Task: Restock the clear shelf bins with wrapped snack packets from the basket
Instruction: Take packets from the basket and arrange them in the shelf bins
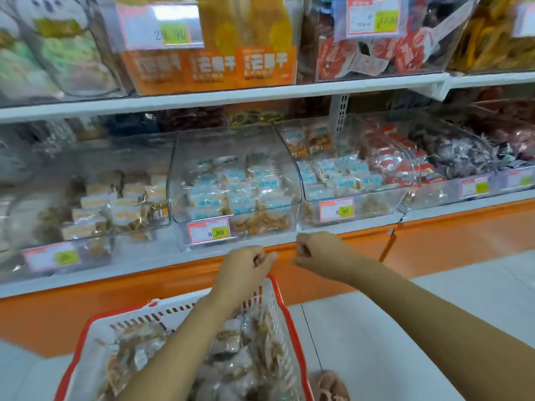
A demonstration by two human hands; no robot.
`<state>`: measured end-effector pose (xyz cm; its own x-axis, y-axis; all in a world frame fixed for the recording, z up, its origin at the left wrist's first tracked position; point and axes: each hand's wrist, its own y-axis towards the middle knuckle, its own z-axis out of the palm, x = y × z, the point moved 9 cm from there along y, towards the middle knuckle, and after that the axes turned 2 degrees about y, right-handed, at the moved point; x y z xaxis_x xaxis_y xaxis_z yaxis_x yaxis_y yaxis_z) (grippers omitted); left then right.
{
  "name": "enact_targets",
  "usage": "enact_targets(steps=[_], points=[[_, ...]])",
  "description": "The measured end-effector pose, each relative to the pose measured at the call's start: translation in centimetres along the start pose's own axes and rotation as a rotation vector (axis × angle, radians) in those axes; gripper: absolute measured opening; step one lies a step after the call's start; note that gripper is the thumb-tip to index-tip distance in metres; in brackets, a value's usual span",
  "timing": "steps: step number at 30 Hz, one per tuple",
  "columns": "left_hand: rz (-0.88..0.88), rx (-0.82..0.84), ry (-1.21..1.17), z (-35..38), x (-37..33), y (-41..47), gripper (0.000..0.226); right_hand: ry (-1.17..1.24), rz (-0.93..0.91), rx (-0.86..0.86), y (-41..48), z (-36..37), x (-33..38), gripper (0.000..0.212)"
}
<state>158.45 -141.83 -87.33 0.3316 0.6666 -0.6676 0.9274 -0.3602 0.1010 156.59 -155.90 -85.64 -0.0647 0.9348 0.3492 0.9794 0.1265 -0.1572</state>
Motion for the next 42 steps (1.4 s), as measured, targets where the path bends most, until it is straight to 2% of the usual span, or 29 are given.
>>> enact_targets(steps=[2,4,7,9,12,15,18,25,27,30,32,34,36,38,40,42], points=[[-0.157,0.144,-0.006,2.8,4.4,-2.1,0.031,-0.039,0.018,0.155,-1.6,4.8,0.3,0.02],[-0.288,0.277,0.033,5.5,8.3,-4.4,0.021,-0.074,-0.003,0.311,-3.8,9.1,0.7,0.032],[-0.347,0.453,0.21,9.7,11.9,-8.5,0.018,-0.124,-0.095,0.491,-7.2,14.5,1.0,0.047],[-0.367,0.542,0.246,12.1,13.3,-11.5,0.026,-0.234,-0.107,0.529,-8.6,16.7,0.3,0.062],[-0.359,0.565,0.375,13.4,15.1,-13.8,0.031,-0.295,-0.103,0.55,-9.4,18.5,-0.6,0.075],[-0.36,0.534,0.466,13.7,15.7,-14.3,0.031,-0.253,-0.074,0.541,-9.5,18.8,-1.1,0.078],[-0.437,0.546,0.546,13.9,16.2,-13.7,0.032,-0.23,-0.086,0.531,-9.9,18.6,-0.9,0.076],[-0.514,0.781,0.516,15.1,17.0,-12.7,0.048,-0.191,-0.122,0.534,-9.7,18.2,-0.6,0.072],[-0.505,0.77,0.478,14.1,16.6,-12.2,0.045,-0.091,-0.096,0.534,-9.4,17.6,-0.5,0.067],[-0.462,0.591,0.332,10.8,15.0,-9.7,0.03,0.121,-0.022,0.45,-8.2,16.0,-0.7,0.054],[-0.42,0.458,0.151,8.0,13.1,-7.9,0.034,0.273,0.092,0.365,-6.9,14.6,-1.6,0.038],[-0.354,0.386,0.014,5.6,10.8,-6.5,0.033,0.623,0.263,0.312,-6.3,13.5,-2.5,0.024],[-0.25,0.327,0.012,3.3,8.3,-5.0,0.037,1.005,0.395,0.304,-6.3,12.7,-2.5,0.032],[-0.124,0.258,0.041,1.2,5.0,-4.3,0.03,1.276,0.49,0.34,-6.7,12.4,-2.2,0.054],[0.06,0.169,0.049,-0.8,0.8,-4.2,0.023,1.461,0.521,0.39,-6.9,12.3,-1.2,0.068],[0.289,0.088,0.096,-1.8,-3.2,-4.8,0.017,1.576,0.461,0.405,-6.7,11.5,0.0,0.069]])
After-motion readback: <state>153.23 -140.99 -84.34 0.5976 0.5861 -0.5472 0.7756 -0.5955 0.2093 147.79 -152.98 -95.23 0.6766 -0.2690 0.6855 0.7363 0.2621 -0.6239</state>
